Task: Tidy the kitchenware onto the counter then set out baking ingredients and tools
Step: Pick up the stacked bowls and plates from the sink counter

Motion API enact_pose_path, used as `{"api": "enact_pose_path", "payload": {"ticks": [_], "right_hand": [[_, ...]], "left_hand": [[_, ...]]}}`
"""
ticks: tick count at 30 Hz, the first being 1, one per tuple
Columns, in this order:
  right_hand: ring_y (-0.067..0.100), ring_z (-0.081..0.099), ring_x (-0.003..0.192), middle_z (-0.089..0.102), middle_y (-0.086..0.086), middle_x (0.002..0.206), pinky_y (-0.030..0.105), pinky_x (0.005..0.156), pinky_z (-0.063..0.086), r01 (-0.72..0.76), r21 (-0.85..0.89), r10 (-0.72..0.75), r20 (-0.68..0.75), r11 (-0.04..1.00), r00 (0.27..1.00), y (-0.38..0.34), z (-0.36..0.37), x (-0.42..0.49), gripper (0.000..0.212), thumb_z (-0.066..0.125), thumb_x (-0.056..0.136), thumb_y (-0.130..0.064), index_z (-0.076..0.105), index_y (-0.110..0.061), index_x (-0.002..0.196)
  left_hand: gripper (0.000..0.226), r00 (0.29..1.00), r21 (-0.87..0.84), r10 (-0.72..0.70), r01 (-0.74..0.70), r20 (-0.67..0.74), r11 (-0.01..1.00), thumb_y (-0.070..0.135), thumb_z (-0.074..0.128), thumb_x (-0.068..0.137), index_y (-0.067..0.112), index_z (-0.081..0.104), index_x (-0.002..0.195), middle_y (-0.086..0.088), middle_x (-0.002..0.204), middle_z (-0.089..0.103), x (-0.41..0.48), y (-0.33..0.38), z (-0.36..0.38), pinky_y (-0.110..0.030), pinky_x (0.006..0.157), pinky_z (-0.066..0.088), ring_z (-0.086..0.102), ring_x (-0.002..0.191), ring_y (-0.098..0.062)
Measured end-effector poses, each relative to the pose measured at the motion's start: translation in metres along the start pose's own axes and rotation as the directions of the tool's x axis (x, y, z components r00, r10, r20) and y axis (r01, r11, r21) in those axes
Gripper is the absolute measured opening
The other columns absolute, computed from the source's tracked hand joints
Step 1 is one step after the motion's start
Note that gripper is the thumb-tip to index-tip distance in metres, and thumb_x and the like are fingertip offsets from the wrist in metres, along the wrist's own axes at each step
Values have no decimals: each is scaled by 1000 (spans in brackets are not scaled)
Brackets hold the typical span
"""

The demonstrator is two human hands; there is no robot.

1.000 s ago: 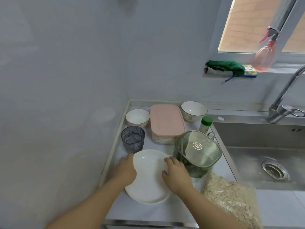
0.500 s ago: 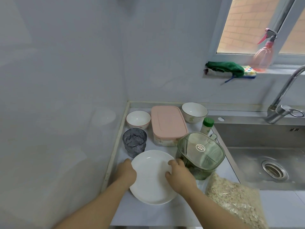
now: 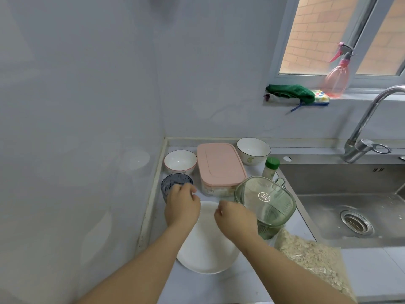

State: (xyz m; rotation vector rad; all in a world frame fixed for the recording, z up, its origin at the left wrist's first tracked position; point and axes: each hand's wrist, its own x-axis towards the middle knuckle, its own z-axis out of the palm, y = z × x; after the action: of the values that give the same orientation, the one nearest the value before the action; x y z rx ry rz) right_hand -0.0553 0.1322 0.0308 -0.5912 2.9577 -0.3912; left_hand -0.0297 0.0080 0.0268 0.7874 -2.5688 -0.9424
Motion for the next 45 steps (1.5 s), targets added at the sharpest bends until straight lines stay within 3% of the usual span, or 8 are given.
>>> {"api": "enact_pose_path", "payload": {"ticks": [4,9,19,23,27,35,39,45], "right_hand": [[32,58,96,64,10,102,32,73,42,-41,132,52,-80,990,995,-5,-24,19,26,38,92,-24,59,-12,99],[27,58,101,65,6,112,32,78,44,-73,304,130,-173,950,976,11,-55,50,31,40,91,-24,54,-21,119],[18,54,87,61,0,111,30,74,42,-94,546,258,-232,833,938,132,-123,153,29,43,92,-21,54,-18,119],[22,53,102,58,7,122,35,87,45,-192,570,301,-102,799,948,182,-111,209,35,43,92,-18,51,-14,125],[26,51,114,50,11,134,31,84,42,-251,601,267,65,759,962,203,-90,243,43,44,93,-16,42,-13,136],[29,63,67,55,14,92,36,64,57,-480,762,215,430,434,877,214,-48,286,40,39,94,-12,34,-8,134],[42,68,69,62,26,101,40,62,60,-481,780,309,380,401,872,209,-34,291,34,31,86,-5,47,-4,116],[31,59,54,56,12,88,39,59,55,-344,851,386,186,396,904,198,-71,277,24,29,88,-1,46,-6,104]], "left_hand": [[23,999,-110,19,-16,28,994,11,46,88,17,61,105,-5,114,52,16,20,-5,-34,79,48,56,97,-25],[24,984,-162,108,-84,142,983,11,47,88,19,59,106,-3,111,58,48,56,-3,-30,79,45,55,96,-21],[24,956,-352,74,32,283,935,7,44,88,25,54,74,4,83,54,146,165,61,-32,81,49,58,91,-23],[16,931,-271,-33,139,362,952,8,45,89,18,55,83,-7,97,55,186,191,114,-31,80,47,52,90,-24],[35,909,-22,-131,152,395,988,9,44,91,10,48,126,-12,127,49,203,191,145,-29,91,42,49,115,-29],[55,888,141,-154,102,433,985,12,40,91,10,23,144,-15,146,31,227,193,184,-34,102,40,41,128,-32],[51,889,11,-213,228,405,974,9,39,92,12,28,141,-13,142,37,228,193,184,-29,94,40,45,123,-30],[50,958,-376,-128,221,257,900,8,45,90,14,31,137,-7,130,48,217,200,158,-26,85,38,49,112,-25]]}}
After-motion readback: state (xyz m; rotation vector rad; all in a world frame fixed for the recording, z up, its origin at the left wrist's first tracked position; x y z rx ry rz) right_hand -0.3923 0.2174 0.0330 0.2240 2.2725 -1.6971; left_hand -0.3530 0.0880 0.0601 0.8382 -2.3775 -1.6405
